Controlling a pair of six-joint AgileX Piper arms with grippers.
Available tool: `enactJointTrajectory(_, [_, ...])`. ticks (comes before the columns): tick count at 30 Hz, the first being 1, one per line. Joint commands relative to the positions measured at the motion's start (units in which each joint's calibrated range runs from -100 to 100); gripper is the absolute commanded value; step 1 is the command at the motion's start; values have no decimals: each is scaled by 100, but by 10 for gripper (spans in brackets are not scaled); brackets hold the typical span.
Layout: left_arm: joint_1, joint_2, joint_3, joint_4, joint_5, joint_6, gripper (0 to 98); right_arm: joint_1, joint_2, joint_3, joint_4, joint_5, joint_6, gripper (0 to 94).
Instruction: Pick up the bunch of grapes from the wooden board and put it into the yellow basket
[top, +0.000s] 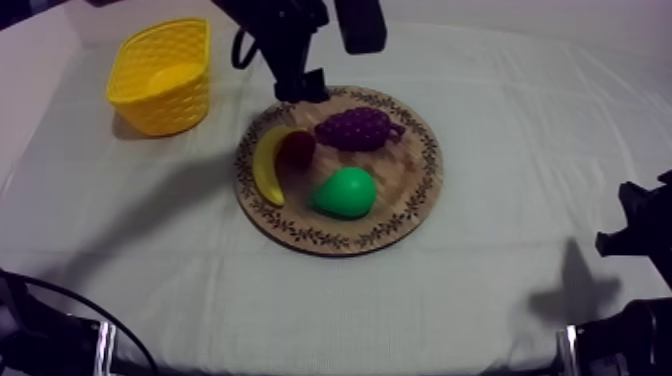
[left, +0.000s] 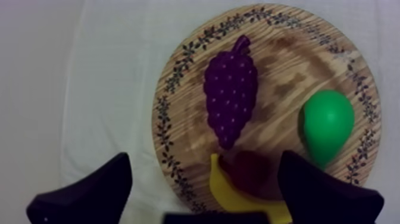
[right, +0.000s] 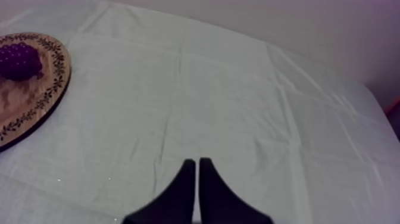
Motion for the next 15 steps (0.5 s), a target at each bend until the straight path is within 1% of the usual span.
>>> enactJointTrajectory(1, [30,170,-73,4,5,7,936,2,-2,4,0,5,1,2])
enactJointTrajectory(8, [85,736,-353,34,-1,14,954,2,-2,4,0,5,1,2])
enactJointTrajectory(15, [72,1201,-594,151,-4,-102,958,2,-2,4,0,5,1,2])
